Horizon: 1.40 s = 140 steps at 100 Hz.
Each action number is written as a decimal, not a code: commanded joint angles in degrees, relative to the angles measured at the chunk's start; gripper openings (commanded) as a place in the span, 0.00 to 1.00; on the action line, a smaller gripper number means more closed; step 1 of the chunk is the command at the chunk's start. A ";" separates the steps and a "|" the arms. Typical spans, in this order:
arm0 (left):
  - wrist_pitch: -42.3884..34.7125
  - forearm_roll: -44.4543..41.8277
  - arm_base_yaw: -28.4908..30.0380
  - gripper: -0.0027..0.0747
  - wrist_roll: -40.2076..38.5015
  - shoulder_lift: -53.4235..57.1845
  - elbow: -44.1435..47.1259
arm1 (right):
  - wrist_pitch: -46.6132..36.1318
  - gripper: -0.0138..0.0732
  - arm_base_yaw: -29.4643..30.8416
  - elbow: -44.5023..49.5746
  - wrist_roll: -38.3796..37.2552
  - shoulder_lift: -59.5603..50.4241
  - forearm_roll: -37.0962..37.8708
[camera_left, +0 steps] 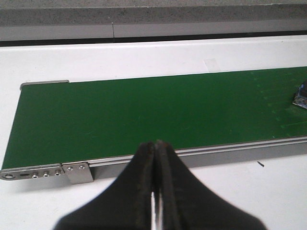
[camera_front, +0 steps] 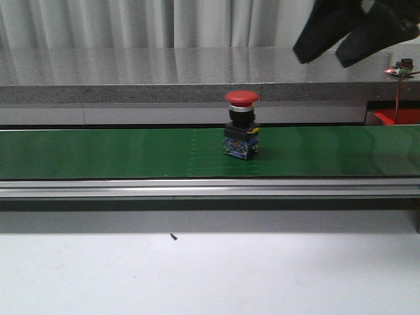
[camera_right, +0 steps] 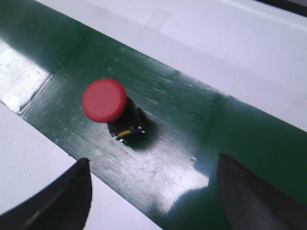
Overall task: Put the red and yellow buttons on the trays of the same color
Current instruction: 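Lower the right gripper onto the red button and grasp it, then carry the red button over the red tray, lower it and release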
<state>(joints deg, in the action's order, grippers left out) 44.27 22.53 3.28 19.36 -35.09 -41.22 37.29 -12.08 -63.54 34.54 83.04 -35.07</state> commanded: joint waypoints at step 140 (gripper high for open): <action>-3.83 1.22 -0.53 0.01 -0.26 -0.12 -1.51 | 3.68 0.18 3.45 -14.74 0.63 2.69 4.60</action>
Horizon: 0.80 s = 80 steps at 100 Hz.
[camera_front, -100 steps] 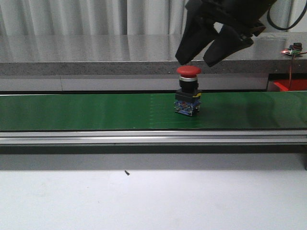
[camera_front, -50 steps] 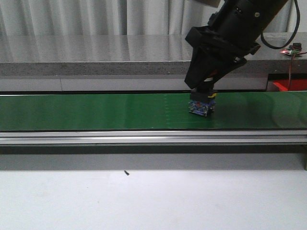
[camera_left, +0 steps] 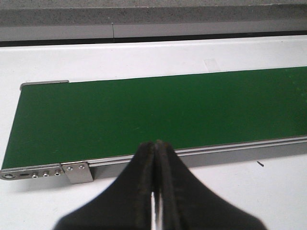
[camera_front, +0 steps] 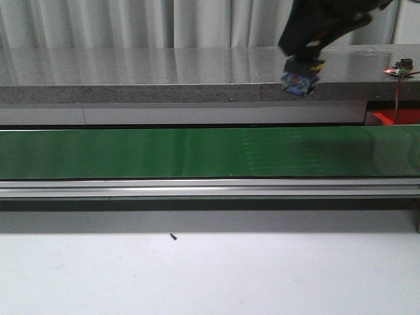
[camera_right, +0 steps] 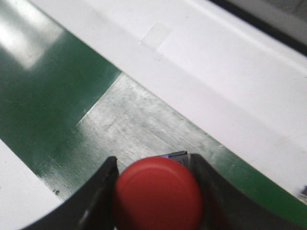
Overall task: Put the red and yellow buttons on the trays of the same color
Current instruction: 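Carry the red button over the red tray, lower it and release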
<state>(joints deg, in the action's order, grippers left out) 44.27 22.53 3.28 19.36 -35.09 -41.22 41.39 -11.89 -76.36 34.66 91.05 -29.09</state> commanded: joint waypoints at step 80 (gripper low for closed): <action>-3.83 1.22 -0.53 0.01 -0.26 -0.12 -1.51 | -7.20 0.18 34.07 -1.65 -27.48 -5.21 21.13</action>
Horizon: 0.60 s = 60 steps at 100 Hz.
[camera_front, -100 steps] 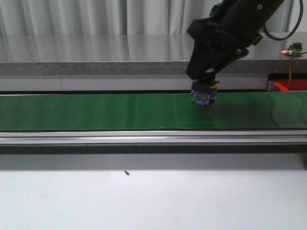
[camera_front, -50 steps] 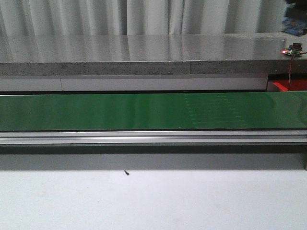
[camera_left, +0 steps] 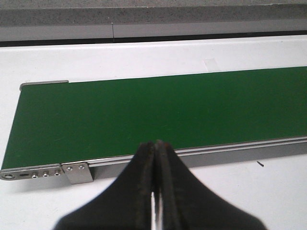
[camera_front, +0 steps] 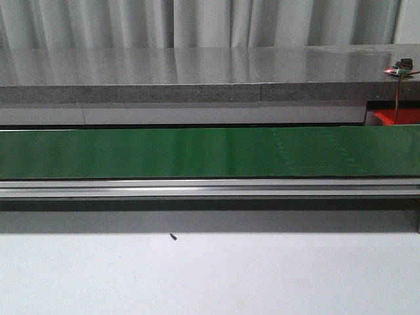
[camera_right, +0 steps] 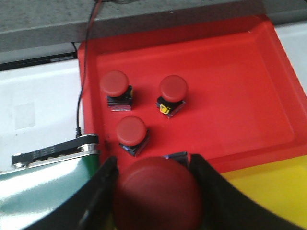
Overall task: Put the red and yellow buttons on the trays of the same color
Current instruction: 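Carry the red button over the red tray, lower it and release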
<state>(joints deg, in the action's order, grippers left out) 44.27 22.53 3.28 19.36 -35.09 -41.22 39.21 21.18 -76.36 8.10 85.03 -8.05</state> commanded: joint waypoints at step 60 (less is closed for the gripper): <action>-3.83 1.22 -0.53 0.01 -0.26 -0.12 -1.51 | -18.41 0.18 5.40 -2.21 -0.95 18.44 -4.89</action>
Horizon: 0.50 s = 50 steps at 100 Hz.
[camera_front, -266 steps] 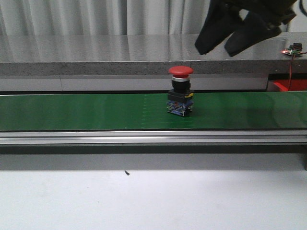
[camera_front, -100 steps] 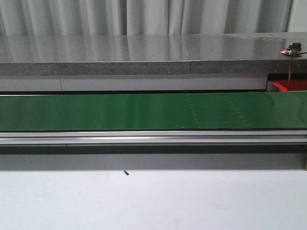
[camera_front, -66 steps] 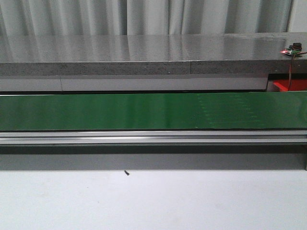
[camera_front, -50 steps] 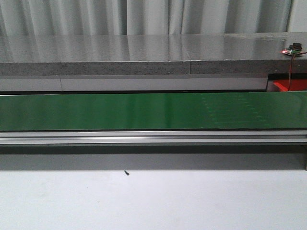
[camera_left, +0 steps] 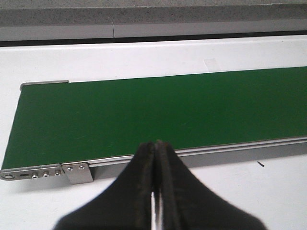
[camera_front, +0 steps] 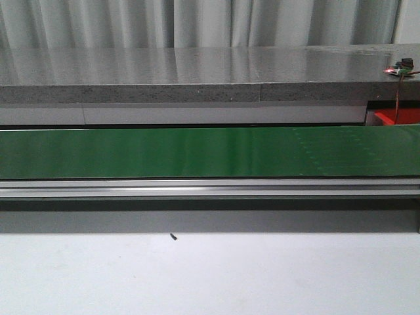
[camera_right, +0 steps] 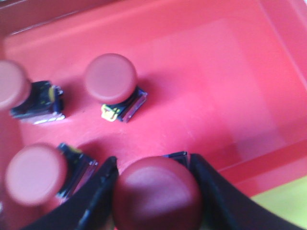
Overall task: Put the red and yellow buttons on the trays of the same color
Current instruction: 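Carry the red button over the red tray, lower it and release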
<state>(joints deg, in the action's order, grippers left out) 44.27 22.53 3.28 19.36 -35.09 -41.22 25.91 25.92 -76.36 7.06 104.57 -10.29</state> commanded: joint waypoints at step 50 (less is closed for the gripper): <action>-3.83 1.22 -0.53 0.01 -0.26 -0.12 -1.51 | -4.99 0.20 0.71 -8.80 0.10 8.15 -5.15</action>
<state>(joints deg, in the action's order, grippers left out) 44.27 22.53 3.28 19.36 -35.09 -41.22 22.84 26.25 -82.76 7.06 115.16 -14.49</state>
